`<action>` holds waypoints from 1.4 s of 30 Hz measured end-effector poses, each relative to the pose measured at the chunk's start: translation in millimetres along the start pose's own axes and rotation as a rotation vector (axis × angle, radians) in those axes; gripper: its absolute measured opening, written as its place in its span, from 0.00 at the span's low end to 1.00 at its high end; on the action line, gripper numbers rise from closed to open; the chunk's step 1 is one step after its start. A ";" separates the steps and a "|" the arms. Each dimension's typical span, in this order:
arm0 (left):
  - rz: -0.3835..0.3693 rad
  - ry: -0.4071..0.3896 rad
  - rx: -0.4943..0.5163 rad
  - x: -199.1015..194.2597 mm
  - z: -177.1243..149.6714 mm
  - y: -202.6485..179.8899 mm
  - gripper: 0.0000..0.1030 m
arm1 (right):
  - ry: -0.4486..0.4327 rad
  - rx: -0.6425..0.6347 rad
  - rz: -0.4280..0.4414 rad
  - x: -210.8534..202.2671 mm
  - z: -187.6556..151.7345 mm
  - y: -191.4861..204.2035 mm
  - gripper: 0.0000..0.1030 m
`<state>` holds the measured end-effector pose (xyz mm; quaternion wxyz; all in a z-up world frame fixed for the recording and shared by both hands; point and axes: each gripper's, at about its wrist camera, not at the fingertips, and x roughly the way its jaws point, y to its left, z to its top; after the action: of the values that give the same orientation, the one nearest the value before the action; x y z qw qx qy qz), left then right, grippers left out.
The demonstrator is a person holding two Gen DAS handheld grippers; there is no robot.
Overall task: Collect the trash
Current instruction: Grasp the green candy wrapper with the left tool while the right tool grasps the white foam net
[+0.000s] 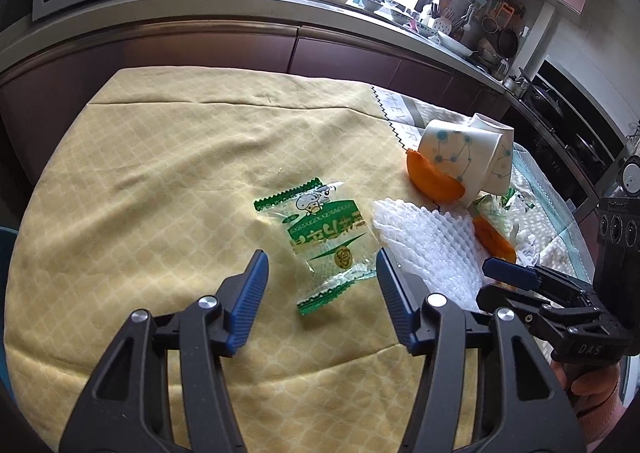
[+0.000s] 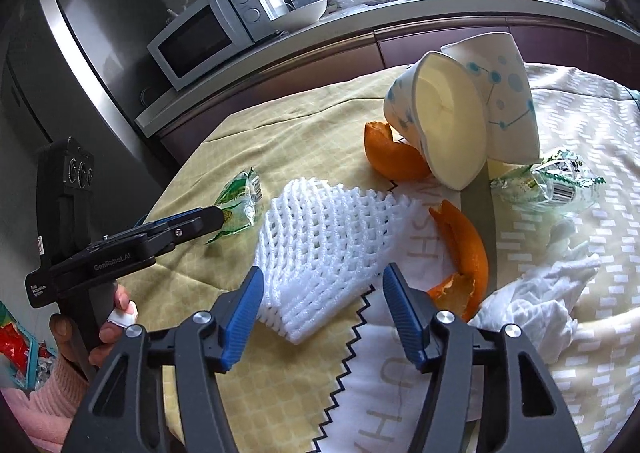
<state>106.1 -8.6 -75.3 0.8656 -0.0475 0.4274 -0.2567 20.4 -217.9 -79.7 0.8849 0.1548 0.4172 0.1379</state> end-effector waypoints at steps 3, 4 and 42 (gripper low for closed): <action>-0.008 0.022 -0.011 7.0 -0.2 1.0 0.50 | 0.005 0.003 0.003 2.8 0.4 0.9 0.59; -0.010 0.024 -0.014 7.9 0.0 1.1 0.49 | 0.006 0.003 0.004 3.4 0.5 1.2 0.59; 0.002 -0.041 -0.007 -26.4 -11.9 4.7 0.15 | -0.002 0.070 0.003 18.1 9.8 -0.2 0.42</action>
<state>85.5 9.9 -65.3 0.8741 -0.0554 0.4106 -0.2535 39.1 -212.9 -86.5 0.8791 0.1864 0.4207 0.1244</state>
